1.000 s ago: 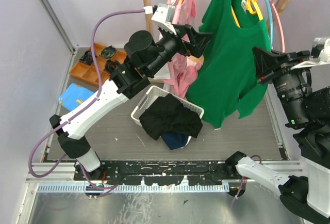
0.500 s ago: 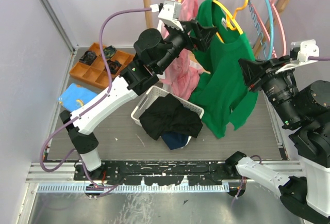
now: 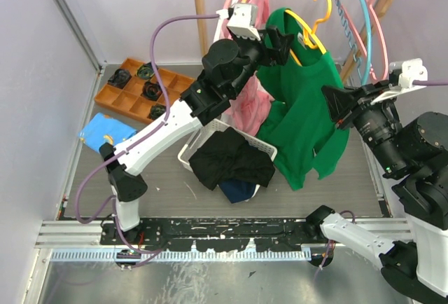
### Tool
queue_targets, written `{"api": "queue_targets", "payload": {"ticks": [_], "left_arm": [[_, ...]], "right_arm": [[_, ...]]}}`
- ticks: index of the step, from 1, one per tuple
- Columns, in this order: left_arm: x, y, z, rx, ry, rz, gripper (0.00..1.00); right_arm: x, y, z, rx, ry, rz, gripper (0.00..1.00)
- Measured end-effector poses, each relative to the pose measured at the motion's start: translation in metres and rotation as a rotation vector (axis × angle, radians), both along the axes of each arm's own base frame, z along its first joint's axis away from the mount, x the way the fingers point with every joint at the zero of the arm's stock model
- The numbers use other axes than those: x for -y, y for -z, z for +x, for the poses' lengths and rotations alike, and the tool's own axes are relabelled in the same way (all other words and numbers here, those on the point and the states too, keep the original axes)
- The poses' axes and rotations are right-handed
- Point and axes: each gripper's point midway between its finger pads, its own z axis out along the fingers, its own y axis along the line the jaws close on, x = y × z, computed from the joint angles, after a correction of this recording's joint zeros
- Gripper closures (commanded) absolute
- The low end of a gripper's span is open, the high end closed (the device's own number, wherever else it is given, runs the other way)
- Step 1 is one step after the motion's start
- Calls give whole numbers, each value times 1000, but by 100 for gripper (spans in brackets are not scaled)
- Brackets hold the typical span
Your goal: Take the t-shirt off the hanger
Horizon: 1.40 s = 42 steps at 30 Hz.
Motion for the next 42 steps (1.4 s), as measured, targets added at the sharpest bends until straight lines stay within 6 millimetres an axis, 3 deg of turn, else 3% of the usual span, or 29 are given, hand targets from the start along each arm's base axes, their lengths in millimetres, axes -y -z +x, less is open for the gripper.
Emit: {"api": "queue_targets", "payload": {"ticks": [10,15,19,26,34,42], "left_arm": [[-10,-1,8,11,-74,11,18],[-6,-3,10,21,-69,5,16],[0,-4,13,25,-66,-1,20],[-2,-3,15,24,-82,2,50],[-1,-4,15,28,-78,0,99],[10,-6,6,52,1,12,100]], "right_arm": [[8,-5,-15,28,-10,17,99],[5,-4,-18,27,-35,13,99],[3,-4,-19,26,-45,15,100],[3,-4,-19,23,-46,17,99],[5,-3,-21,25,-45,18,99],[6,2,-20,17,-35,14,99]]}}
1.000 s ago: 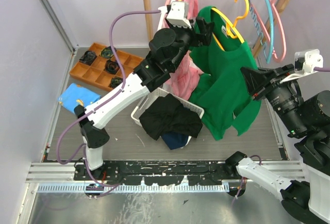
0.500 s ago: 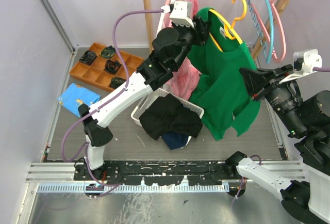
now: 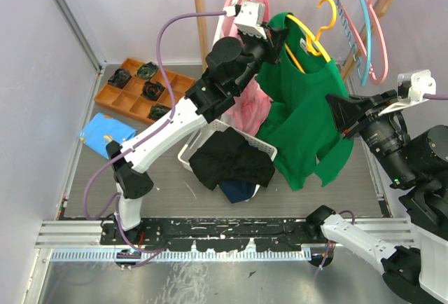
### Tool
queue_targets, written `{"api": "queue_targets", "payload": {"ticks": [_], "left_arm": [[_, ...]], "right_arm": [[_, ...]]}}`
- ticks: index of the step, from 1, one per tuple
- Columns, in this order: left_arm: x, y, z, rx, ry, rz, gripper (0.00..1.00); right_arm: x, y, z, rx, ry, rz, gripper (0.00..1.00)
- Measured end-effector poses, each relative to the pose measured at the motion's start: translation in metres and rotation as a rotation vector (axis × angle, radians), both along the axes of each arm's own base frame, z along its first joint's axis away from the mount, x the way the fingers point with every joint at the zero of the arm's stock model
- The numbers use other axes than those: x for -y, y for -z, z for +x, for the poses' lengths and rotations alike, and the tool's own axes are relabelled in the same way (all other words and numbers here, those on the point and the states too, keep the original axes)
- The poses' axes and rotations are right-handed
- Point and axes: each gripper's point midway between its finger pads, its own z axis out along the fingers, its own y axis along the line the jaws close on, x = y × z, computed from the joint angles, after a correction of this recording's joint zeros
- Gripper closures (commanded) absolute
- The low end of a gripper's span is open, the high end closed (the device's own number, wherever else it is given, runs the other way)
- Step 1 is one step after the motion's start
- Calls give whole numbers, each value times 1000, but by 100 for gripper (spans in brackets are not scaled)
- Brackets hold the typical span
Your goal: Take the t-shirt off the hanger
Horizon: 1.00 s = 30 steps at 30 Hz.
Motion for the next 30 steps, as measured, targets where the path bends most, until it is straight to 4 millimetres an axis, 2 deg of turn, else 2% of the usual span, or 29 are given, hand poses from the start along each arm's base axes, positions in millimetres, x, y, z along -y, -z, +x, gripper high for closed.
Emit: {"api": "queue_targets", "payload": {"ticks": [3,8,10,14,18,19,20,21,22,24,27,30], "left_arm": [[9,-6,-10,19,79,2,100],[18,-33,-38,59,243,-35,100],[22,-37,-50,65,304,-42,100],[27,-34,-68,45,386,-27,100],[23,-24,-84,6,441,1,99],[21,-22,-88,-2,451,5,87],[19,-21,-92,-9,459,8,62],[16,-21,-96,-16,465,10,42],[14,-21,-99,-16,466,14,34],[9,-25,-103,-19,468,8,30],[3,-34,-106,-3,457,-3,19],[-1,-46,-106,24,444,-12,15]], "right_arm": [[1,4,4,-7,17,-3,99],[0,9,15,-5,50,2,99],[0,11,21,-3,65,4,99],[-1,14,29,1,91,8,99],[0,13,31,16,100,15,99],[0,12,32,19,100,15,99],[0,12,32,20,100,15,99],[0,12,32,21,99,13,99],[0,12,32,23,100,13,99],[0,12,32,29,104,13,99],[2,15,32,28,110,7,99],[2,16,32,25,111,-2,99]]}}
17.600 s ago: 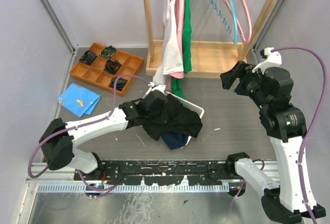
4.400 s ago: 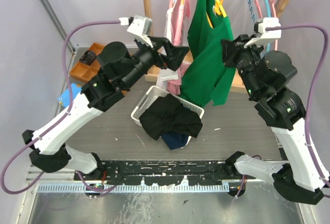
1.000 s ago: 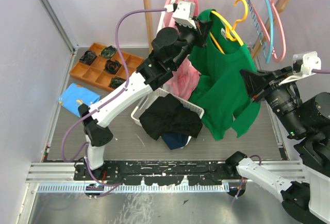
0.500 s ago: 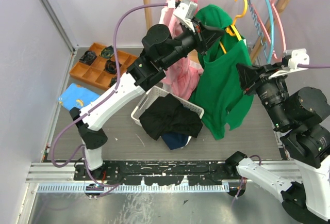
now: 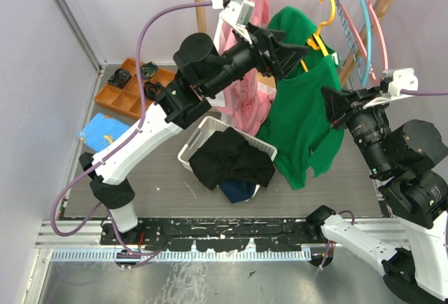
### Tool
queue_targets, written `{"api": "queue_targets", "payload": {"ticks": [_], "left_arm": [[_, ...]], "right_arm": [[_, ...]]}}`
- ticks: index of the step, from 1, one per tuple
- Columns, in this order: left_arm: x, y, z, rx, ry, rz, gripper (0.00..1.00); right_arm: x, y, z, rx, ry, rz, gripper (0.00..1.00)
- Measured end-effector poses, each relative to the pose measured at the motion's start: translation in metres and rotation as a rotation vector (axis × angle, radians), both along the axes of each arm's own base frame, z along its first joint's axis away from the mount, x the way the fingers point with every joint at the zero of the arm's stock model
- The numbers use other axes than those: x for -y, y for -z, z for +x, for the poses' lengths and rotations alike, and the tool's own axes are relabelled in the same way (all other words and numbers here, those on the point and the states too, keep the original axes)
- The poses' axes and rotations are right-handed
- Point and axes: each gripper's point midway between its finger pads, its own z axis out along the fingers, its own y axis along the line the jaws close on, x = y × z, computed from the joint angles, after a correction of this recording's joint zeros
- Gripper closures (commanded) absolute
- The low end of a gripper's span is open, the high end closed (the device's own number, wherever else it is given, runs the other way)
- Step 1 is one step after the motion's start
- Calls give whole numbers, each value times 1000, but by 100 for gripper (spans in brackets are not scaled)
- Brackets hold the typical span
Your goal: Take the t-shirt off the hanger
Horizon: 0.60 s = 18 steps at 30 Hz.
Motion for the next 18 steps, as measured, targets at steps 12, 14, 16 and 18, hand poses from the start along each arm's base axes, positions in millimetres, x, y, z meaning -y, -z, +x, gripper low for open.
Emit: {"api": "queue_targets", "payload": {"ticks": [12,14,16,18], "left_arm": [[23,-5,22,97,-48,-1,22],[31,6,29,101,-53,25,22],[38,14,33,105,-57,42,24],[39,18,35,112,-63,55,28]], "right_arm": [[-5,8,-8,1,-52,-53,99],[-5,9,-9,0,-59,-58,99],[-5,12,-11,-7,-65,-68,99],[-6,17,-11,-21,-70,-81,99]]}}
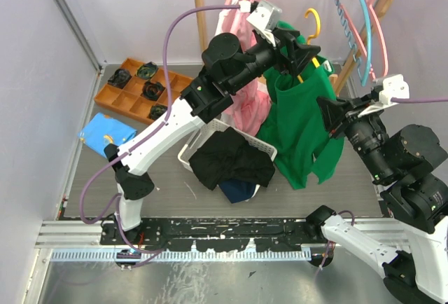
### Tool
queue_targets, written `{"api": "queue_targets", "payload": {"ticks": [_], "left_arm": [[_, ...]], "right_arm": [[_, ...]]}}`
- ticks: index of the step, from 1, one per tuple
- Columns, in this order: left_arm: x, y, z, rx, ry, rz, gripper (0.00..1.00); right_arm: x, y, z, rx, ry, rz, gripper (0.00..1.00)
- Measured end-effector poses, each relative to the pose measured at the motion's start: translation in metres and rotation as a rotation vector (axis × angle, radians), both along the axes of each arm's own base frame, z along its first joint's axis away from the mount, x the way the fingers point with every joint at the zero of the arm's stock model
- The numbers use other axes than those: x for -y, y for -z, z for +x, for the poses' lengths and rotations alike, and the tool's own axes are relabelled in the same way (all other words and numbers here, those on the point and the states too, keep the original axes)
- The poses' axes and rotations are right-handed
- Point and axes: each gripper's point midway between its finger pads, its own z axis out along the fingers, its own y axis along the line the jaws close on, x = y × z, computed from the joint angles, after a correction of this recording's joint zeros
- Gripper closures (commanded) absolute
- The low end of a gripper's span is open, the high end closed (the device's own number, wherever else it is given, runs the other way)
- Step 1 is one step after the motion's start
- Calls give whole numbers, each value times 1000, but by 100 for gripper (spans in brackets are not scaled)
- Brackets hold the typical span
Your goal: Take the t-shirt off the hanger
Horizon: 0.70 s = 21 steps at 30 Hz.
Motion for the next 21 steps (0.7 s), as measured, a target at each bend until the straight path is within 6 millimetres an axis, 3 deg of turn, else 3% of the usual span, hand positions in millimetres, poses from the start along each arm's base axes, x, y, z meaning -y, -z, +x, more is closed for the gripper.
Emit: {"api": "queue_targets", "payload": {"ticks": [4,15,17,19,21], "left_arm": [[-1,-2,1,19,-11,3,39],[4,-3,-3,33,9,-2,96],[4,-3,-4,37,12,1,100],[4,-3,-3,38,6,4,100],[3,-2,-1,36,-5,7,100]], "right_arm": [[-4,1,-1,1,-24,-8,99],[-6,3,-2,-3,-38,-17,99],[-6,2,-2,-2,-35,-16,93],[-6,2,-1,-3,-31,-15,76],[-5,3,0,-3,-27,-16,66]]}}
